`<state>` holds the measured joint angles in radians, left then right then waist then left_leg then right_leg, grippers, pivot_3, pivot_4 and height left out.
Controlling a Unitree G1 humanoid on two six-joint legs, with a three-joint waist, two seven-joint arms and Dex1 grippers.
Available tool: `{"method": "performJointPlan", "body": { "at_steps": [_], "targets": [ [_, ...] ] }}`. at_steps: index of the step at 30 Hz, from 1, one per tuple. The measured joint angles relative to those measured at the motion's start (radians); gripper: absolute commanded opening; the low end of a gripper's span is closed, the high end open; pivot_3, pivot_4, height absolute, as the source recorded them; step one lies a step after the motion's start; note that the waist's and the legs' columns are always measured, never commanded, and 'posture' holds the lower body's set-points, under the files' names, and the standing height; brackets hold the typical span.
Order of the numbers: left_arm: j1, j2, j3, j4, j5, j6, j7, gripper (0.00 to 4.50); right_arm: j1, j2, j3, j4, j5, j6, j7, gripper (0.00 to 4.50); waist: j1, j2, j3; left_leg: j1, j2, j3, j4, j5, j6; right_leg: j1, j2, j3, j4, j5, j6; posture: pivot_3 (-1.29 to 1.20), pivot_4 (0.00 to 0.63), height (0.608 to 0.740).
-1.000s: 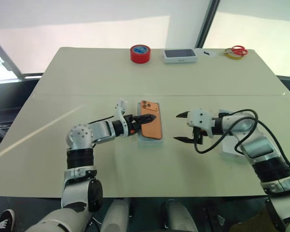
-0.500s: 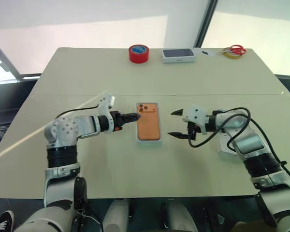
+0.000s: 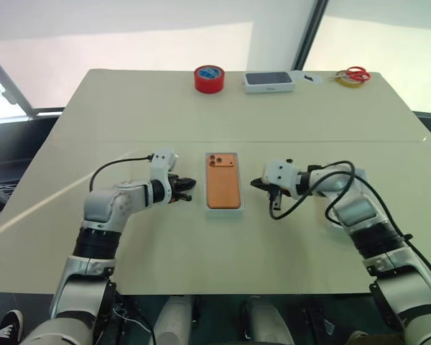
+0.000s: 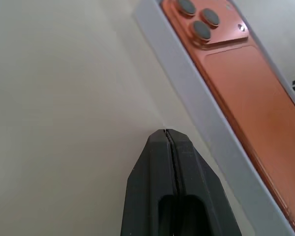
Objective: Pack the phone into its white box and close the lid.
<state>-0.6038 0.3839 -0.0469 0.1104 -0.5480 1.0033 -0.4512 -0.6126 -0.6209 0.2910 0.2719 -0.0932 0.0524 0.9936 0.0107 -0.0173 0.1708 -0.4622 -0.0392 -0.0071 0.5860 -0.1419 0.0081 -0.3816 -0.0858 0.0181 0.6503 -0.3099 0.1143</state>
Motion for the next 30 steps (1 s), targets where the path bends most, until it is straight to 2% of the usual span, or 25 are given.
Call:
{"method": "performJointPlan", "body": {
  "at_steps": [6, 11, 17, 21, 30],
  "targets": [
    [-0.054, -0.099, -0.047, 0.104, 0.021, -0.020, -0.112, 0.00, 0.038, -0.028, -0.006, -0.042, -0.001, 0.031, 0.006, 0.06, 0.005, 0.000, 0.000, -0.001, -0.001, 0.000, 0.003, -0.001, 0.002, 0.002, -0.001, -0.001, -0.001, 0.000, 0.000, 0.00, 0.150, 0.738],
    [-0.122, -0.213, -0.136, 0.214, 0.080, -0.081, -0.184, 0.00, 0.133, -0.153, -0.080, -0.113, 0.010, 0.076, 0.031, 0.06, 0.027, 0.000, 0.000, -0.001, -0.003, 0.000, 0.007, -0.003, 0.006, 0.006, -0.003, -0.001, -0.004, -0.001, -0.003, 0.00, 0.150, 0.738],
    [-0.241, -0.345, -0.174, 0.435, 0.161, -0.212, -0.248, 0.00, 0.264, -0.275, -0.180, -0.206, 0.050, 0.141, 0.066, 0.06, 0.029, 0.000, 0.000, -0.001, -0.003, 0.000, 0.007, -0.004, 0.006, 0.007, -0.003, -0.002, -0.004, -0.002, -0.003, 0.00, 0.150, 0.738],
    [-0.287, -0.410, -0.173, 0.501, 0.187, -0.267, -0.285, 0.00, 0.333, -0.331, -0.241, -0.234, 0.079, 0.178, 0.080, 0.06, 0.025, 0.001, 0.000, -0.001, -0.003, 0.001, 0.007, -0.004, 0.007, 0.007, -0.003, -0.002, -0.005, -0.002, -0.002, 0.00, 0.150, 0.738],
    [-0.270, -0.427, -0.174, 0.527, 0.229, -0.291, -0.316, 0.00, 0.357, -0.341, -0.261, -0.248, 0.074, 0.161, 0.056, 0.06, 0.024, 0.001, 0.001, -0.001, -0.001, 0.001, 0.009, -0.004, 0.006, 0.007, -0.002, -0.002, -0.004, -0.002, -0.002, 0.00, 0.150, 0.738]
  ]
}}
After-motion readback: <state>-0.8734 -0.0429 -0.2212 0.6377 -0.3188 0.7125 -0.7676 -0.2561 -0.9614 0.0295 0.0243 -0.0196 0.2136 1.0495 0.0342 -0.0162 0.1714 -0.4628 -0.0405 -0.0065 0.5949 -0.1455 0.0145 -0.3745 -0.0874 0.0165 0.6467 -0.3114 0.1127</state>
